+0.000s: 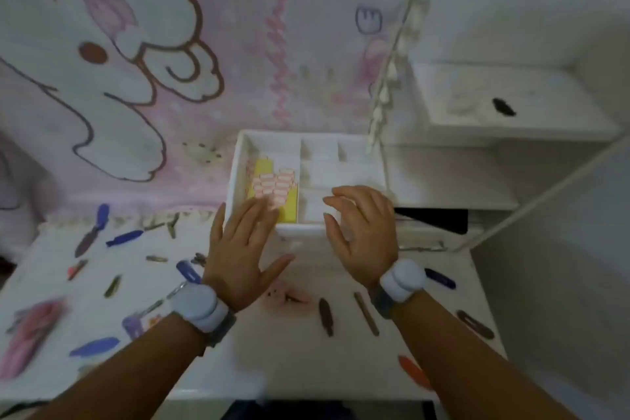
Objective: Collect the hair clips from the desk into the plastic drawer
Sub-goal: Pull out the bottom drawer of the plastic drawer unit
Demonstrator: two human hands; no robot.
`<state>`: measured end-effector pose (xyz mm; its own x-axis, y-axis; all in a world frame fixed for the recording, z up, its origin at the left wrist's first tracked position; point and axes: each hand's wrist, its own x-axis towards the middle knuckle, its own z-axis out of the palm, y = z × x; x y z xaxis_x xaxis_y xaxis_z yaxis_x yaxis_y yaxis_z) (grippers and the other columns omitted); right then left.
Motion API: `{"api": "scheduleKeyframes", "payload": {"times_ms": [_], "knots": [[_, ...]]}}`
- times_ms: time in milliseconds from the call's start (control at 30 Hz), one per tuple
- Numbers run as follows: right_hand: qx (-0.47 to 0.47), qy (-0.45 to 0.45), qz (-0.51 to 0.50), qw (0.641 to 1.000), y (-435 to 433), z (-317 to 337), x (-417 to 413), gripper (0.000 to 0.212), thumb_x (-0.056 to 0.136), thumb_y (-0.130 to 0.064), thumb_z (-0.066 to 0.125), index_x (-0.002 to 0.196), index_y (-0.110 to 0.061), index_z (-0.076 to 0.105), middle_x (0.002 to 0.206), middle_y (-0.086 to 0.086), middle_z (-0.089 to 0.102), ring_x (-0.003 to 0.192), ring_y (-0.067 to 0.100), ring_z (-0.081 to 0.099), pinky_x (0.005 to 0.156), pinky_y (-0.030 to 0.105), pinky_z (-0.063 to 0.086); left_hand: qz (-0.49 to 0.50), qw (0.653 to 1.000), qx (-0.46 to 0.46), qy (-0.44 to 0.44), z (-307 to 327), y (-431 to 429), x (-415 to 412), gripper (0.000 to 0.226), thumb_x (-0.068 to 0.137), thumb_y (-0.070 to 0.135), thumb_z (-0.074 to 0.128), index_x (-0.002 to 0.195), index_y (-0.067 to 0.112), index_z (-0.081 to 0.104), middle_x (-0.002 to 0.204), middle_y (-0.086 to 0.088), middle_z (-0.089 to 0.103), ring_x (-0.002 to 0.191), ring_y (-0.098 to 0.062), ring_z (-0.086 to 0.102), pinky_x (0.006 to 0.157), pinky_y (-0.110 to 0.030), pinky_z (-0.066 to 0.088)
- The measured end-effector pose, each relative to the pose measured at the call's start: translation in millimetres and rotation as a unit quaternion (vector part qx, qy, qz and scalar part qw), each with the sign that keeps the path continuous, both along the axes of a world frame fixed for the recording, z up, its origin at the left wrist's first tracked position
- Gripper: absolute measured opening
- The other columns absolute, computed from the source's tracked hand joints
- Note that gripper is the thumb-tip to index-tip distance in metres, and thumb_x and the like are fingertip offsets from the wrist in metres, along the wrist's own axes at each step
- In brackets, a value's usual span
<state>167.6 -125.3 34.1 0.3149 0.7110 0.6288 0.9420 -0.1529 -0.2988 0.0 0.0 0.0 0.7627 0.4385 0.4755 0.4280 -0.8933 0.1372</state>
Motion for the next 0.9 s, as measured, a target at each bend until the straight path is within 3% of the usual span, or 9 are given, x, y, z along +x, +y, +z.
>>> {"api": "scheduleKeyframes", "payload": {"times_ms": [100,200,333,467,700,900], "knots": [[-0.015,-0.102,-0.073,0.992,3.0,-43.2,-4.2,0.026,0.086,-0.032,0.058,0.108,-0.020,0.066,0.112,0.001,0.070,0.106,0.020,0.057,0.097,0.041,0.039,0.015,0.997,0.042,-0.057,-26.3,6.4,9.2,0.058,0.085,0.052,0.047,0.125,0.010,0.050,0.127,-0.012,0.060,0.123,-0.027,0.042,0.098,-0.049,0.039],[0.037,-0.173,-0.111,0.978,8.5,-70.4,-3.9,0.029,0.084,-0.038,0.057,0.107,-0.020,0.062,0.104,0.001,0.073,0.099,0.017,0.053,0.099,0.039,0.034,0.021,0.982,0.113,-0.151,-49.2,15.2,22.6,0.048,0.083,0.047,0.055,0.114,0.011,0.051,0.117,-0.006,0.051,0.113,-0.027,0.044,0.092,-0.052,0.043],[0.125,-0.210,-0.131,0.961,25.4,-82.6,10.0,0.028,0.083,-0.039,0.054,0.100,-0.019,0.062,0.094,0.002,0.075,0.090,0.019,0.050,0.098,0.037,0.030,0.034,0.948,0.199,-0.248,-65.7,28.9,43.4,0.050,0.076,0.047,0.059,0.109,0.011,0.051,0.112,-0.005,0.048,0.115,-0.021,0.038,0.093,-0.048,0.036],[0.187,-0.238,-0.138,0.943,33.3,-96.6,10.5,0.028,0.082,-0.037,0.053,0.100,-0.017,0.063,0.093,0.004,0.074,0.091,0.021,0.051,0.094,0.041,0.036,0.023,0.928,0.224,-0.296,-75.5,32.6,48.7,0.050,0.076,0.045,0.059,0.110,0.009,0.051,0.113,-0.006,0.047,0.110,-0.027,0.043,0.089,-0.050,0.041],[0.228,-0.225,-0.128,0.939,35.7,-98.3,6.9,0.028,0.086,-0.031,0.053,0.103,-0.014,0.067,0.102,0.005,0.071,0.097,0.022,0.052,0.099,0.042,0.035,0.023,0.928,0.211,-0.307,-73.5,27.3,45.3,0.051,0.083,0.047,0.057,0.114,0.007,0.055,0.117,-0.007,0.050,0.113,-0.029,0.044,0.091,-0.046,0.038],[0.156,-0.168,-0.135,0.964,18.6,-86.6,-8.2,0.033,0.091,-0.031,0.047,0.119,-0.019,0.060,0.115,0.002,0.066,0.109,0.018,0.045,0.109,0.040,0.025,0.018,0.963,0.140,-0.229,-57.3,17.6,26.3,0.046,0.088,0.038,0.050,0.123,0.009,0.056,0.118,-0.013,0.063,0.114,-0.031,0.050,0.090,-0.044,0.044]]}}
